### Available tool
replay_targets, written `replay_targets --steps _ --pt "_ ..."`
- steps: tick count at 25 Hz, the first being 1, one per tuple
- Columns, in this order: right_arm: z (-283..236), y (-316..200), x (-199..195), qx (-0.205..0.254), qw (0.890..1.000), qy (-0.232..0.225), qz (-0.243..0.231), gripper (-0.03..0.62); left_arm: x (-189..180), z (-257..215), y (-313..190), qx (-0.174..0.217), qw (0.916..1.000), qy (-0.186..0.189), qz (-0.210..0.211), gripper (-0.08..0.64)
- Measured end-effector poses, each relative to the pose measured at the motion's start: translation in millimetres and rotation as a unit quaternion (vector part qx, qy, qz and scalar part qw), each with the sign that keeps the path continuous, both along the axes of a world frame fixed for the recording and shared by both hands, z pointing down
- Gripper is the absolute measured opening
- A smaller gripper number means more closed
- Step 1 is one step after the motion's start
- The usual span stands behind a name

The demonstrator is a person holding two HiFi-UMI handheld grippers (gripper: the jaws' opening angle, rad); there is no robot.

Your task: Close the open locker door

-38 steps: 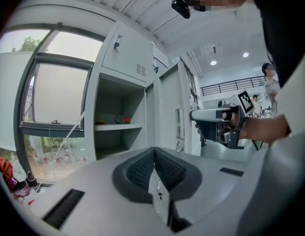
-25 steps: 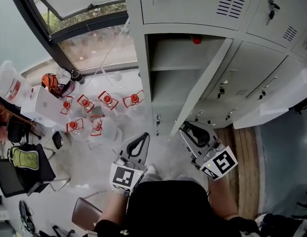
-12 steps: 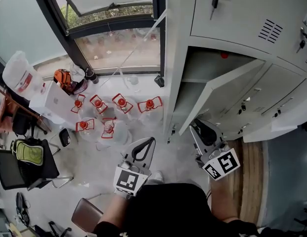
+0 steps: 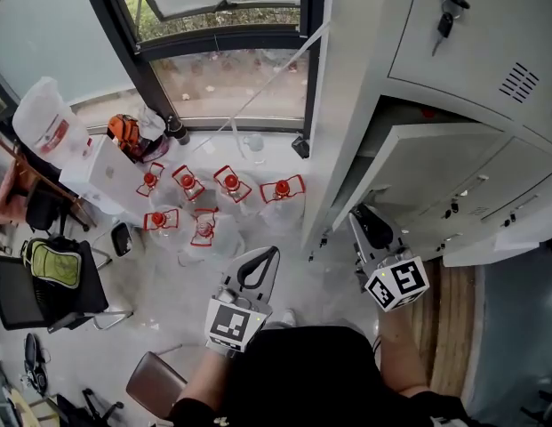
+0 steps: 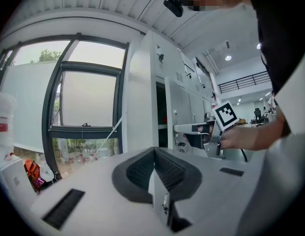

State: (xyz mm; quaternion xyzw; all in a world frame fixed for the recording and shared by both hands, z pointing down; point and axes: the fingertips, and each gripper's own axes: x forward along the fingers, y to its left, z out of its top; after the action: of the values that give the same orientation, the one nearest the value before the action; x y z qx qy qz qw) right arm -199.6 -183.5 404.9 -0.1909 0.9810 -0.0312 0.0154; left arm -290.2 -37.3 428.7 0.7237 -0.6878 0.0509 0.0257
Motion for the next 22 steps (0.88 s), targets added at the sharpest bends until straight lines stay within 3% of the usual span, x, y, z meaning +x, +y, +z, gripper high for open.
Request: replay_targets --steps 5,22 --pt "17 -14 -10 -0.023 1.0 0.007 0.015 0.096 -10 -4 4 0.01 0.9999 -0.004 -0.011 0.022" --pt "53 -59 -26 -0.083 0.995 0.021 0.048 0.081 -28 8 6 -0.014 0.9984 0.004 -0.054 0.021"
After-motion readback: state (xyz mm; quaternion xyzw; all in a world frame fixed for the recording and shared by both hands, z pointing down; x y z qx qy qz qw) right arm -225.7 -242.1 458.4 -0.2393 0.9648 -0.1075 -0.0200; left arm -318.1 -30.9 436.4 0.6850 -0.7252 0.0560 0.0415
